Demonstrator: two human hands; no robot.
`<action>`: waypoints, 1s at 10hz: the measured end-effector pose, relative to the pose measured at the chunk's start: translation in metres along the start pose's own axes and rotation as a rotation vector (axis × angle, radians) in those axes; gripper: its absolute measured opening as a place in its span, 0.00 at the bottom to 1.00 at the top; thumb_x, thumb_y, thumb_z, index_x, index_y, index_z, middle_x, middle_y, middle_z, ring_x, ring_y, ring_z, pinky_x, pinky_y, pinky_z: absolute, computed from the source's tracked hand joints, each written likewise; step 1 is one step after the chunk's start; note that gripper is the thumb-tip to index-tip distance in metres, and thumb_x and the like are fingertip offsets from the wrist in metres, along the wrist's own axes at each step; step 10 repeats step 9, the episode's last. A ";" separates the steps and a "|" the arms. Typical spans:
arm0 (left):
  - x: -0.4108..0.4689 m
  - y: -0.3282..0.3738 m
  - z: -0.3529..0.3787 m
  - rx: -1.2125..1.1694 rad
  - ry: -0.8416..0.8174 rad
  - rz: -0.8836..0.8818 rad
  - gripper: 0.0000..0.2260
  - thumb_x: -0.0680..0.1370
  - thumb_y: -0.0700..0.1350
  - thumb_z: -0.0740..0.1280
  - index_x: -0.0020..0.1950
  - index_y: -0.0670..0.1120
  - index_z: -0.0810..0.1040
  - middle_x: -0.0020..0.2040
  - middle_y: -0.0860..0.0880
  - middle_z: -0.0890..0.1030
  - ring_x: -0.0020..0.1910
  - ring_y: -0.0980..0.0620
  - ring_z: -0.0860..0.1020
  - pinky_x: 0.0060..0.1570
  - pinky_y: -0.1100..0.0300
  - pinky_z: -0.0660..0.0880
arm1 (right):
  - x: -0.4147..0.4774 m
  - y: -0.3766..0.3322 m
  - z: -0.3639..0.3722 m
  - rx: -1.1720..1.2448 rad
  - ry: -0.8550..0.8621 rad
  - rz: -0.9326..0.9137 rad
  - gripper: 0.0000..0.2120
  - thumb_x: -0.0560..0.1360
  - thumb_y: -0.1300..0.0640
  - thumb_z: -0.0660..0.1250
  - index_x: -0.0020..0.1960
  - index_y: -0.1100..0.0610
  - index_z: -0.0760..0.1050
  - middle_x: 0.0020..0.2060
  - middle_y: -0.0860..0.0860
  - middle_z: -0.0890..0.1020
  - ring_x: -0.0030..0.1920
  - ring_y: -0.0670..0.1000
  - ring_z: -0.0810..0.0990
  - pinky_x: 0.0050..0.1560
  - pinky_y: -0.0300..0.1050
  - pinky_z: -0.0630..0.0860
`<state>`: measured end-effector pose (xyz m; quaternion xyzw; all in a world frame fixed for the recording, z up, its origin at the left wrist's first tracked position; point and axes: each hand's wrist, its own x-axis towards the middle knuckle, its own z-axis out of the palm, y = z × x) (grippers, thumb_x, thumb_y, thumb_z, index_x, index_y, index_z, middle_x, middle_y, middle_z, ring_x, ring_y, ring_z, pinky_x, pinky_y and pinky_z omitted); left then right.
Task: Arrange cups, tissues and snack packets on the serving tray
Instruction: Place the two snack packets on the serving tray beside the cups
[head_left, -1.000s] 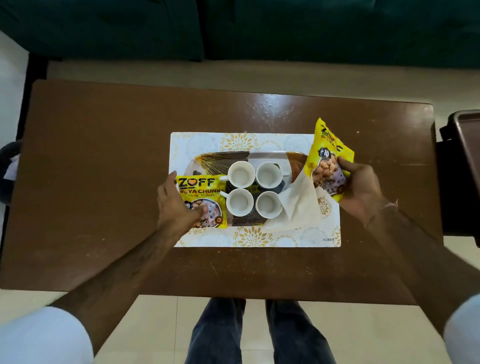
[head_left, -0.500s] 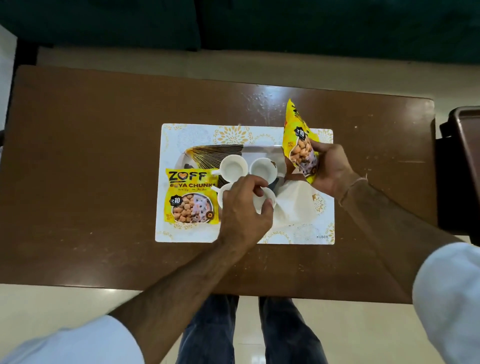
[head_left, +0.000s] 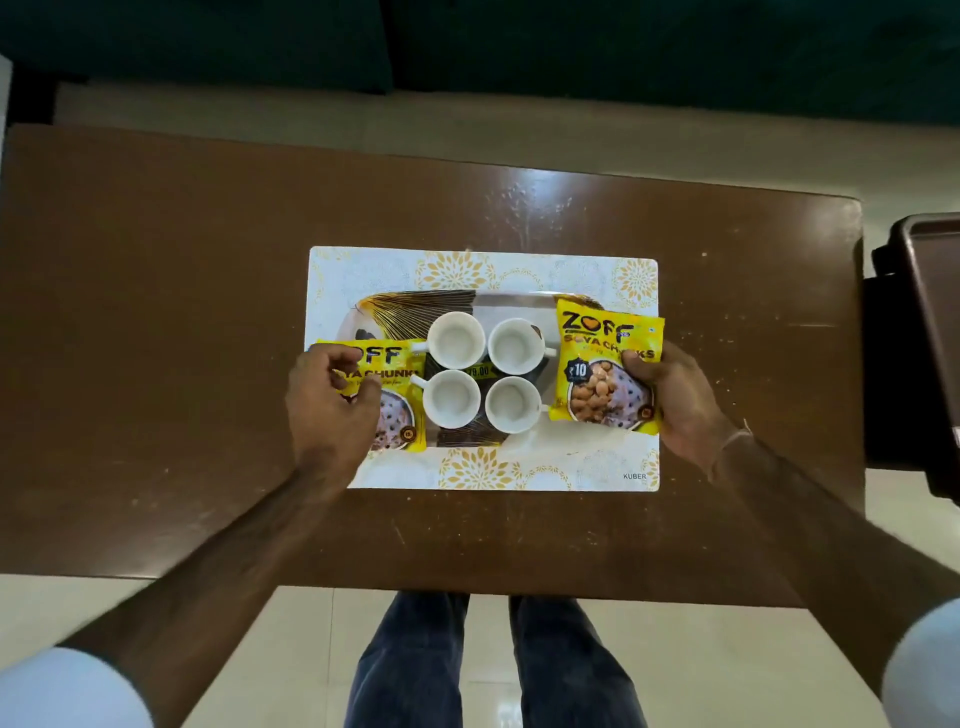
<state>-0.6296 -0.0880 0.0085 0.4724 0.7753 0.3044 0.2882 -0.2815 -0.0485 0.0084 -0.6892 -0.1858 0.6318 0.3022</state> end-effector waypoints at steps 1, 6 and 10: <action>0.005 -0.014 -0.003 0.131 0.022 -0.092 0.19 0.71 0.41 0.75 0.60 0.47 0.76 0.60 0.44 0.73 0.58 0.42 0.74 0.57 0.41 0.74 | -0.001 0.010 -0.004 -0.157 0.096 -0.053 0.10 0.80 0.62 0.65 0.59 0.52 0.80 0.54 0.52 0.86 0.55 0.60 0.84 0.58 0.62 0.80; 0.033 -0.021 0.013 0.093 -0.080 -0.169 0.32 0.71 0.37 0.77 0.71 0.48 0.67 0.64 0.42 0.73 0.62 0.43 0.73 0.57 0.45 0.75 | -0.002 0.017 0.015 -0.768 0.170 -0.309 0.31 0.79 0.56 0.68 0.76 0.62 0.58 0.70 0.60 0.67 0.71 0.61 0.68 0.69 0.51 0.68; 0.032 0.020 -0.011 0.343 -0.254 -0.259 0.37 0.72 0.46 0.76 0.77 0.46 0.62 0.73 0.40 0.66 0.71 0.37 0.64 0.68 0.44 0.66 | -0.010 -0.038 0.038 -1.205 0.283 -0.357 0.41 0.73 0.50 0.71 0.79 0.56 0.54 0.79 0.58 0.52 0.74 0.68 0.59 0.67 0.65 0.65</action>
